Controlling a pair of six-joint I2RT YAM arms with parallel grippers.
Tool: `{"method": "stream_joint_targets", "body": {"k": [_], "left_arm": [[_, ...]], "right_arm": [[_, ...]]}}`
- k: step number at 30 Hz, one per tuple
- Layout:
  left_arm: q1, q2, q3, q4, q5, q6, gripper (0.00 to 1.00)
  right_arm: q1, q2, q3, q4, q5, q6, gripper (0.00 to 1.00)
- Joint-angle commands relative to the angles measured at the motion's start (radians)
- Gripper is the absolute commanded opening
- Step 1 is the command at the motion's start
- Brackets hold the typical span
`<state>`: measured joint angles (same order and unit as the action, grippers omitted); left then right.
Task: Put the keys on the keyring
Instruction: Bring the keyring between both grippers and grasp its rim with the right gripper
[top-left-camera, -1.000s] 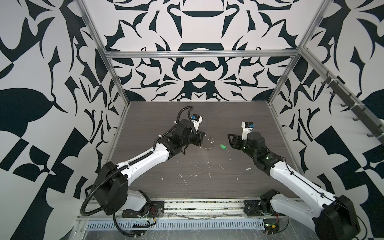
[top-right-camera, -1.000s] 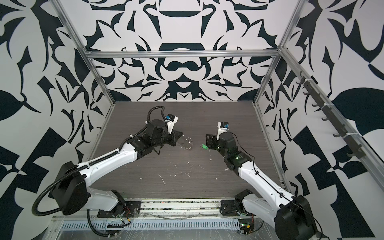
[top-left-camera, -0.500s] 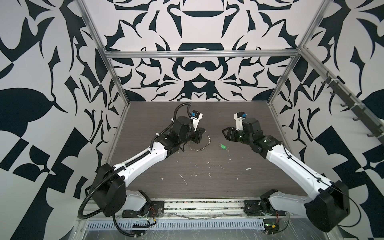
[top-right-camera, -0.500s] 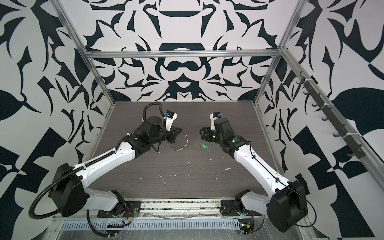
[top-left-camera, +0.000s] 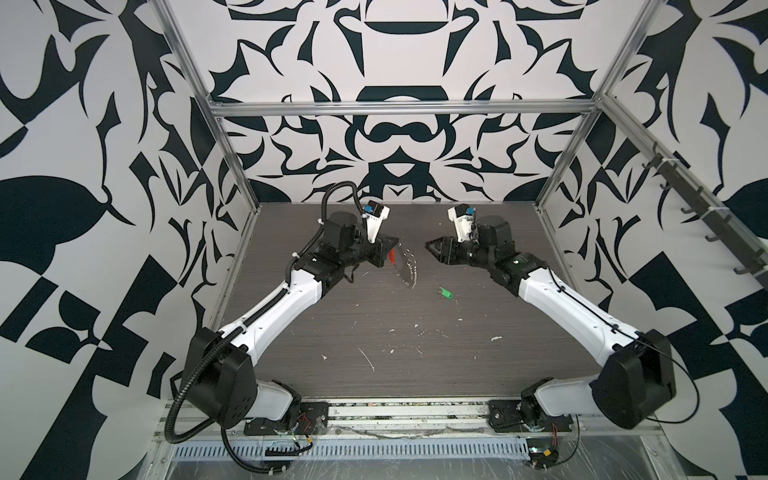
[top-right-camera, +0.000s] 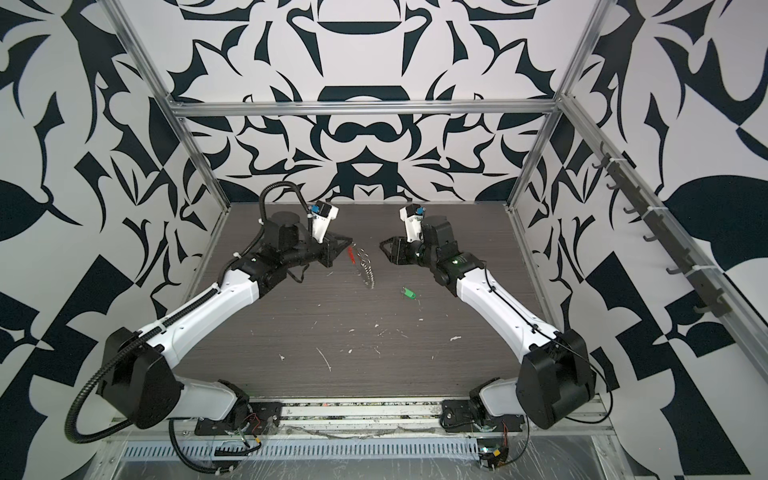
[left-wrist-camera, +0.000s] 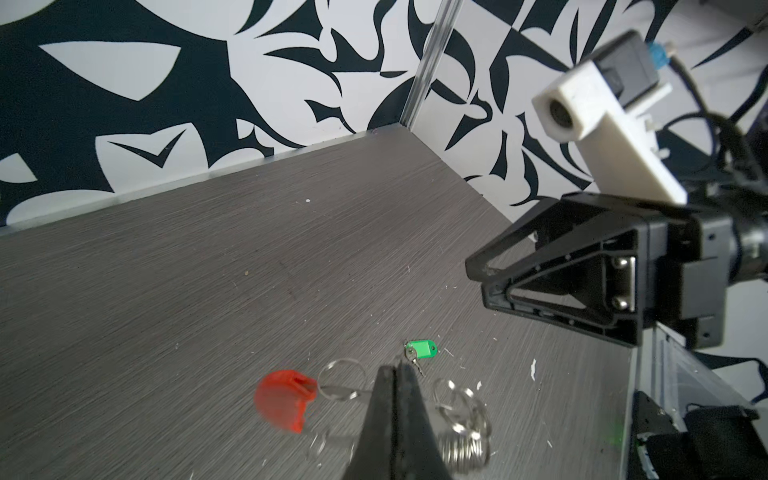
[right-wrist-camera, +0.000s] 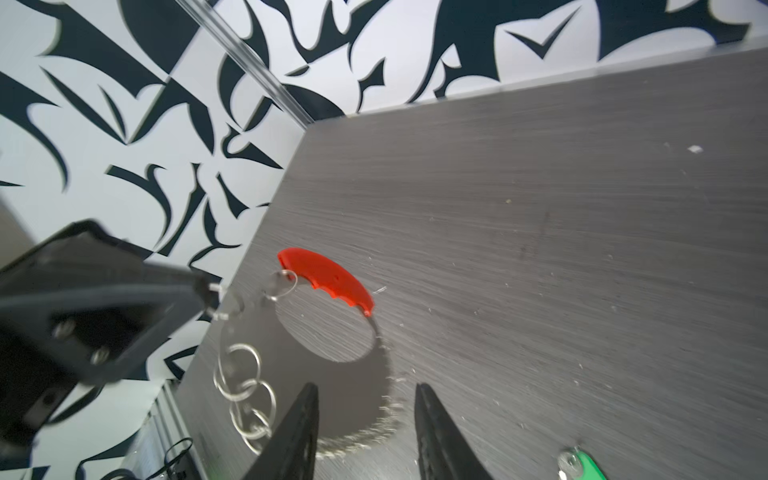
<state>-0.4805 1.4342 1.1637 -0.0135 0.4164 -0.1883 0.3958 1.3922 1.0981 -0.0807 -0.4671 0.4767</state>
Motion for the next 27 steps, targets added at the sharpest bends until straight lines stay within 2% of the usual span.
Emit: {"method": "stream_joint_targets", "body": {"k": [1,6,9,12,20,27], "left_arm": [[0.033,0.021,0.051,0.020,0.155,-0.034,0.00],[0.044,0.030,0.035,0.052,0.192,-0.007,0.00],[0.076,0.041,0.042,0.090,0.214,-0.054,0.00],[0.108,0.063,0.079,0.079,0.250,-0.098,0.00],[0.111,0.081,0.085,0.114,0.322,-0.115,0.00],[0.114,0.115,0.114,0.147,0.378,-0.142,0.00]], "right_arm": [[-0.028,0.028,0.047,0.148,-0.200,0.041,0.37],[-0.034,0.106,0.093,0.265,-0.306,0.088,0.34],[-0.034,0.144,0.099,0.368,-0.324,0.153,0.33],[-0.028,0.182,0.129,0.379,-0.340,0.174,0.32],[-0.005,0.198,0.138,0.414,-0.370,0.165,0.32],[-0.003,0.220,0.164,0.441,-0.412,0.170,0.26]]}}
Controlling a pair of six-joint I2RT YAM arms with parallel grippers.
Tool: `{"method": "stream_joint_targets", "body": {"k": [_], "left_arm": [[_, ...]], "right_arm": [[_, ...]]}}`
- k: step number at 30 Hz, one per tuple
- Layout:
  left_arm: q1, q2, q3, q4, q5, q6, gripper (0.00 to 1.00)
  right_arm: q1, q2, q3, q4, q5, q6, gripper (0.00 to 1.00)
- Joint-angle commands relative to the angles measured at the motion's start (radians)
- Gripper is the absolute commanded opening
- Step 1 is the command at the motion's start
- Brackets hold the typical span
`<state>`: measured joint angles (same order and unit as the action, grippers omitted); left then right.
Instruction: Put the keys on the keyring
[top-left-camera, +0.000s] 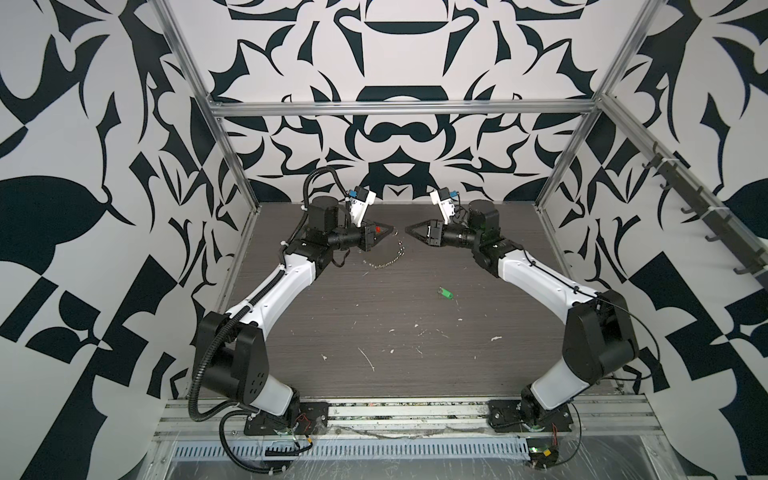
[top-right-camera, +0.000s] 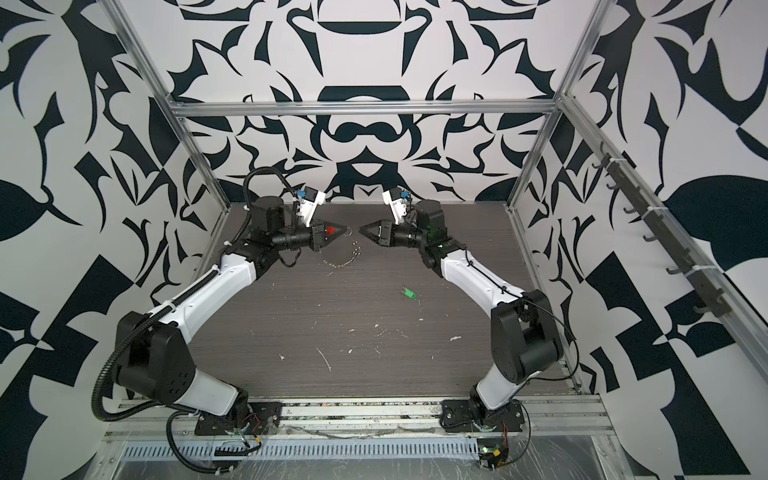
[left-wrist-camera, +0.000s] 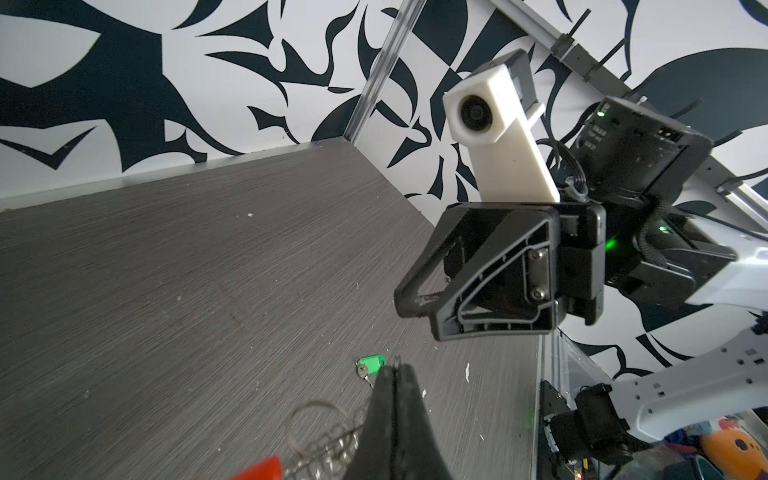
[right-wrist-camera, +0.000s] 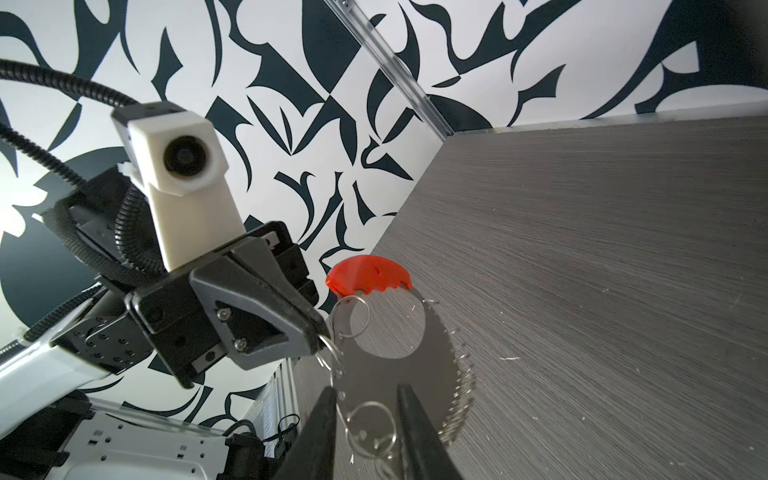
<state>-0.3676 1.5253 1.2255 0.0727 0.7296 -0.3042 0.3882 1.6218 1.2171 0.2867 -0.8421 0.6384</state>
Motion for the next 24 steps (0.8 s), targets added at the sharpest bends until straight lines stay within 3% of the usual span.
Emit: {"method": "stream_joint_targets", "body": {"k": [1,24], "left_arm": [[0.000,0.030,0.060,0.064,0.074,-0.031,0.00],[0.002,0.112,0.148,0.079,0.126,-0.089,0.00]], "right_arm": [[0.005,-0.006,0.045,0.089,-0.042,0.013,0.25],[0.005,0.039,0.089,0.139,-0.113,0.043,0.18]]}}
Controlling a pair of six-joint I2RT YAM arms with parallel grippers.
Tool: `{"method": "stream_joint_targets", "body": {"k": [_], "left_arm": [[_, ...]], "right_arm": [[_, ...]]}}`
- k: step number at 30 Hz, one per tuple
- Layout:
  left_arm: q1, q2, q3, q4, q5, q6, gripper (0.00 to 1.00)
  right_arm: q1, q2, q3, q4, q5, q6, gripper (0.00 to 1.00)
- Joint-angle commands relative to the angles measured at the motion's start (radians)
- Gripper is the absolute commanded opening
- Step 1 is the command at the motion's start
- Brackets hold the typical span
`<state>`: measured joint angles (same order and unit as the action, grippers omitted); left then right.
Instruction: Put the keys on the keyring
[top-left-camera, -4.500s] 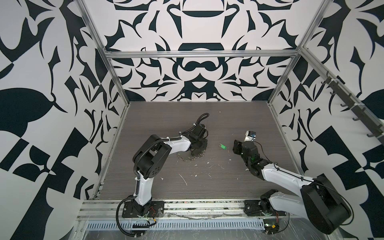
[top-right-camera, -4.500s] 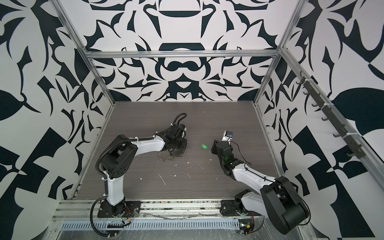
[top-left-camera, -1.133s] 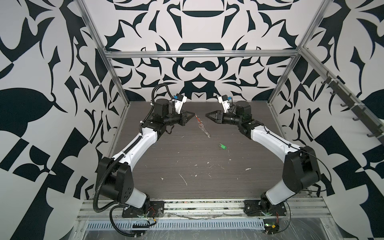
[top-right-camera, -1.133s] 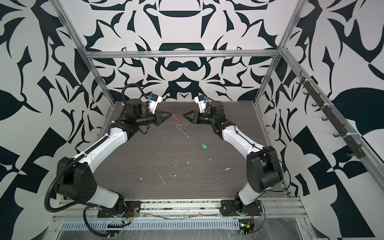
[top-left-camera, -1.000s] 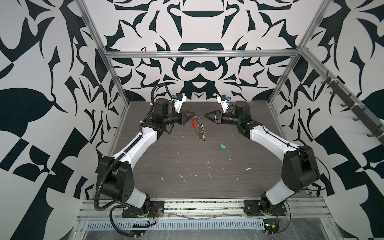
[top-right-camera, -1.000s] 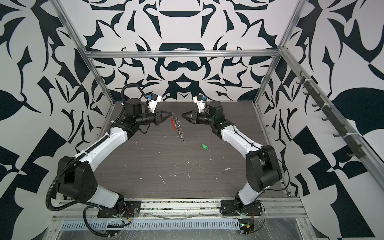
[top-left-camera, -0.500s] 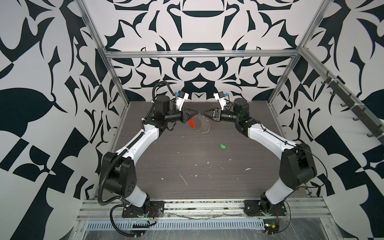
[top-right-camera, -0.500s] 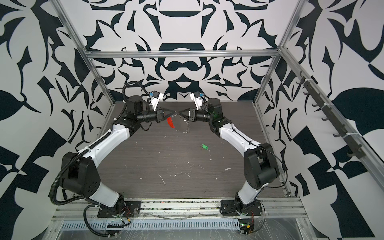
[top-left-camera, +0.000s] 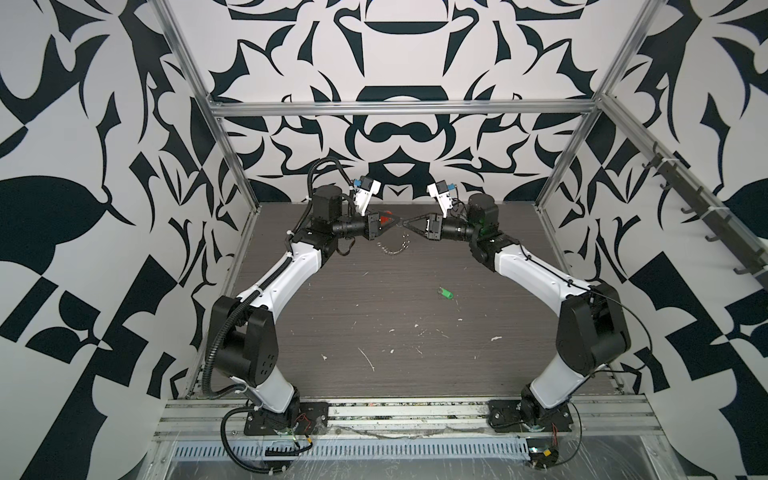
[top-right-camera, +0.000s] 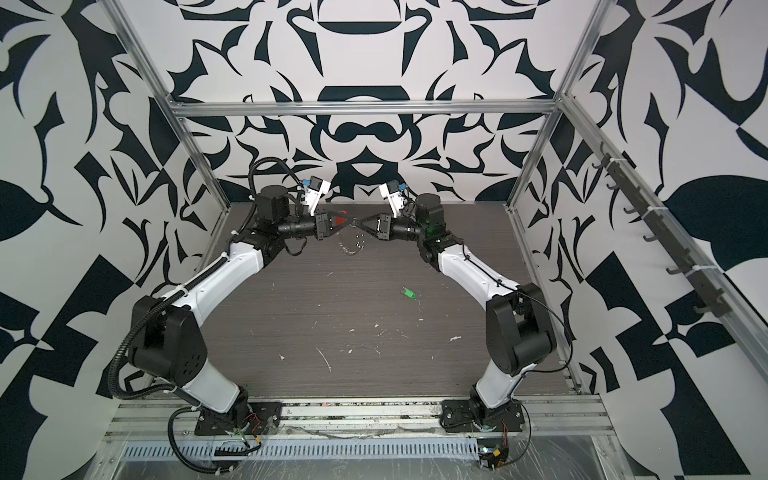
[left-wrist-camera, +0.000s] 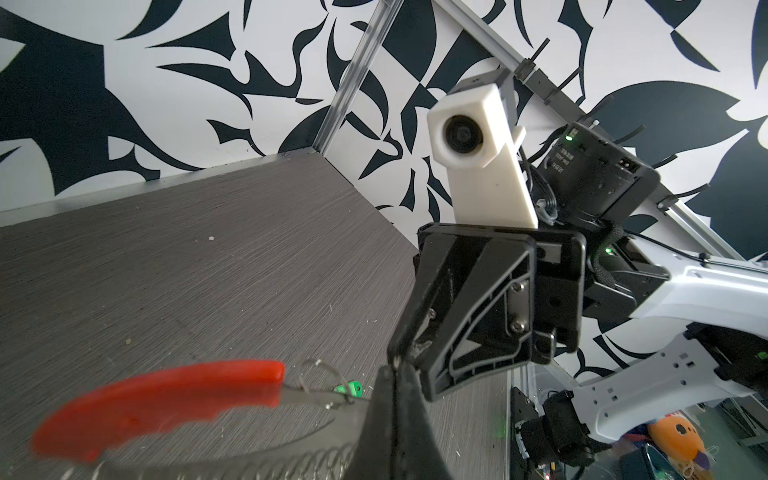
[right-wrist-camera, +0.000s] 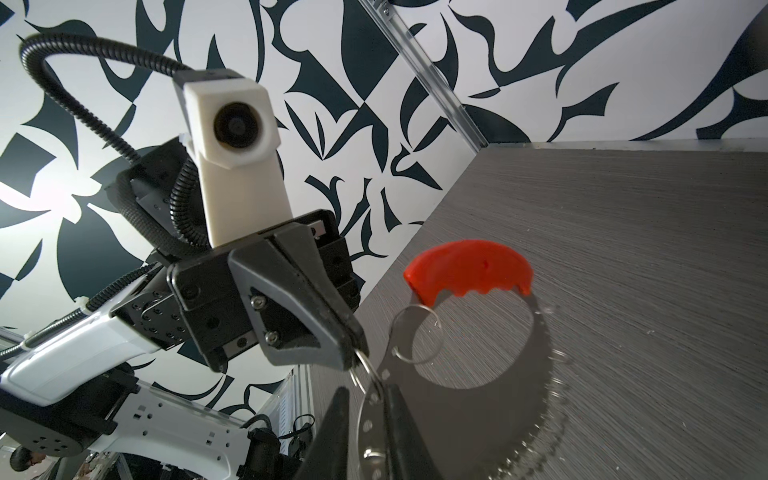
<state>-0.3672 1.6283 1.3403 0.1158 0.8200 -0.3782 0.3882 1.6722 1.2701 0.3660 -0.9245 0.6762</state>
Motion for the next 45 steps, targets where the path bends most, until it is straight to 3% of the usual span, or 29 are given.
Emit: {"method": "stream_joint_targets", "body": {"k": [1,24,31,33,37,41,45], "left_arm": [[0.001,0.010,0.037,0.037,0.037,-0.017,0.00],[0.001,0.008,0.050,0.027,0.056,-0.033,0.00],[0.001,0.008,0.049,0.024,0.058,-0.033,0.00],[0.001,0.008,0.047,0.022,0.059,-0.034,0.00],[0.001,0.004,0.044,0.021,0.052,-0.040,0.00],[0.025,-0.031,-0.012,0.093,-0.024,-0.133,0.17],[0.070,-0.077,-0.140,0.278,-0.073,-0.285,0.22]], "right_arm": [[0.005,-0.010,0.039,0.063,-0.033,0.009,0.17],[0.029,0.037,0.087,0.114,-0.044,0.057,0.21],[0.029,0.029,0.074,0.128,-0.036,0.060,0.09],[0.030,0.027,0.071,0.139,-0.037,0.067,0.00],[0.031,0.022,0.059,0.178,-0.030,0.086,0.00],[0.030,0.001,0.020,0.230,0.043,0.079,0.00],[0.030,-0.029,-0.040,0.338,0.148,0.079,0.00]]}}
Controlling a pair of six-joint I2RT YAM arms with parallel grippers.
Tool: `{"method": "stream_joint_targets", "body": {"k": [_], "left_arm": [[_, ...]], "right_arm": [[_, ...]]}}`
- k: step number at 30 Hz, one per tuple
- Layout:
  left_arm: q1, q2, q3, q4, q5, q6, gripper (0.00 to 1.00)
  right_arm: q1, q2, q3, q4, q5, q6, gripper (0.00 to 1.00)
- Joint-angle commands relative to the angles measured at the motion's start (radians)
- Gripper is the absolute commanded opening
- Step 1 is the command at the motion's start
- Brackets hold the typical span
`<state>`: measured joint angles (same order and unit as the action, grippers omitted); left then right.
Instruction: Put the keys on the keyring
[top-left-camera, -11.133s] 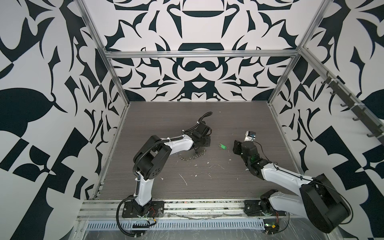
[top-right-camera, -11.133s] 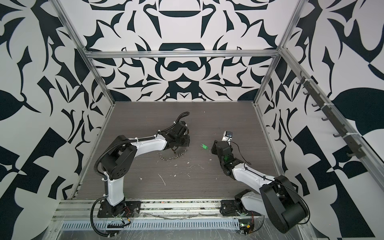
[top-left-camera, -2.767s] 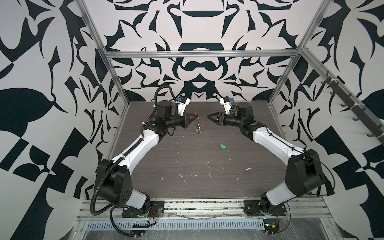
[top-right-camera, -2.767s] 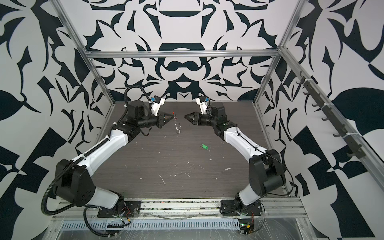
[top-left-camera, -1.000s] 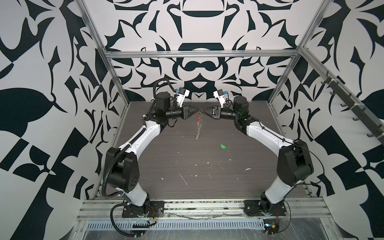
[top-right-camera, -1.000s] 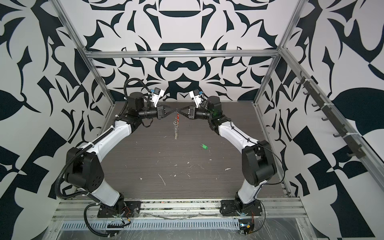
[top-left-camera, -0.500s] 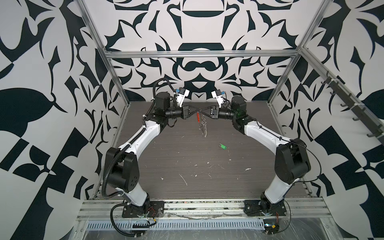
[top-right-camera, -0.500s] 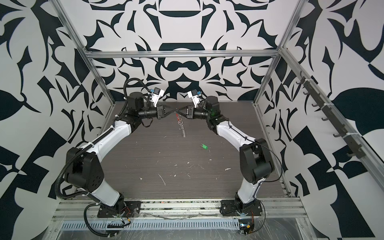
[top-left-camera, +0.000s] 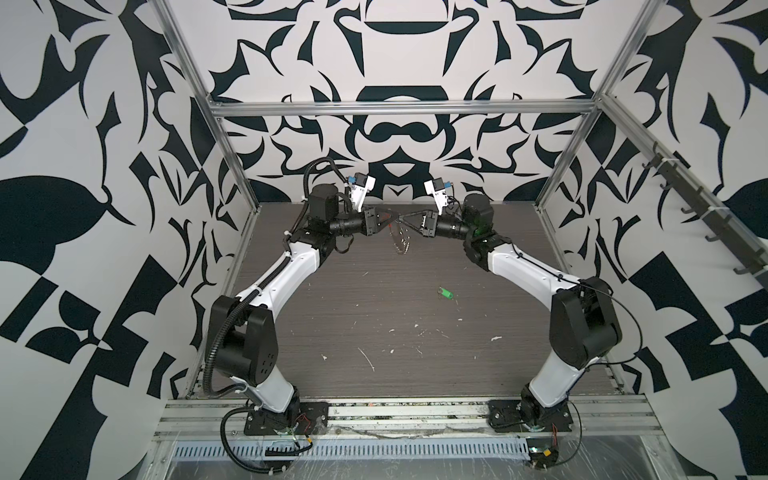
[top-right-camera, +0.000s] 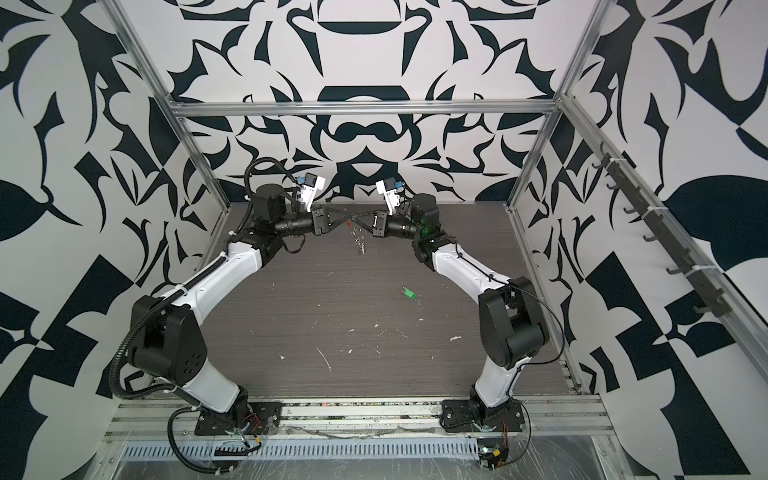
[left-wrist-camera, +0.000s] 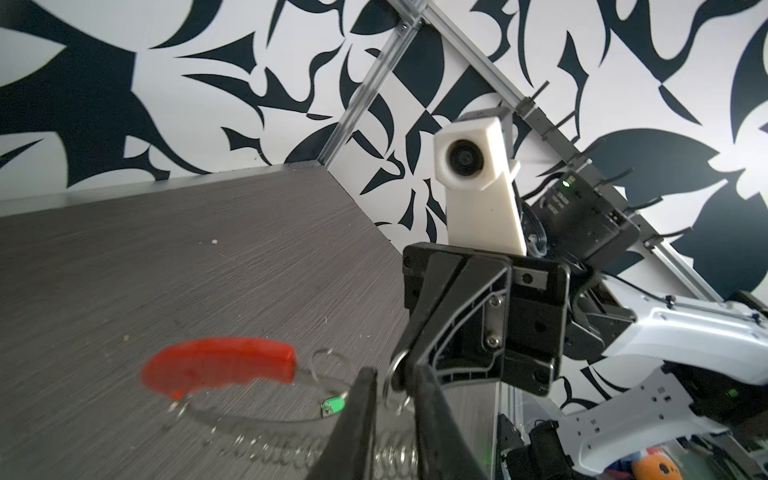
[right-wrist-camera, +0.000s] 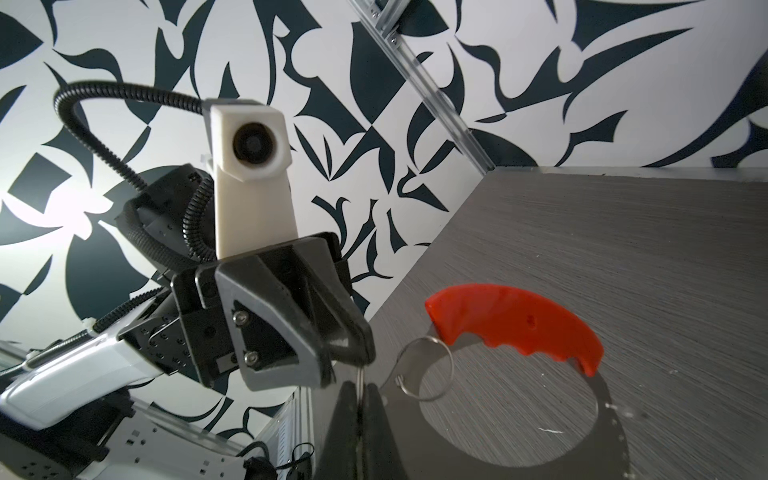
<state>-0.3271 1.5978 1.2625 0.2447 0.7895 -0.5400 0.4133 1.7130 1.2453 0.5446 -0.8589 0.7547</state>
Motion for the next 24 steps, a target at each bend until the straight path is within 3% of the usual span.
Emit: {"method": "stream_joint_targets", "body": {"k": [1,10,24], "left_arm": [[0.035,-0.053,-0.082,0.183,-0.043,-0.145,0.22],[0.035,-0.010,-0.043,0.210,0.048,-0.216,0.22],[0.033,0.019,-0.020,0.334,0.118,-0.302,0.29]], "right_arm": [[0.005,-0.071,-0.021,0.183,0.100,0.001,0.00],[0.018,-0.023,-0.038,0.433,0.126,0.098,0.00],[0.031,-0.015,-0.022,0.420,0.102,0.099,0.00]]}}
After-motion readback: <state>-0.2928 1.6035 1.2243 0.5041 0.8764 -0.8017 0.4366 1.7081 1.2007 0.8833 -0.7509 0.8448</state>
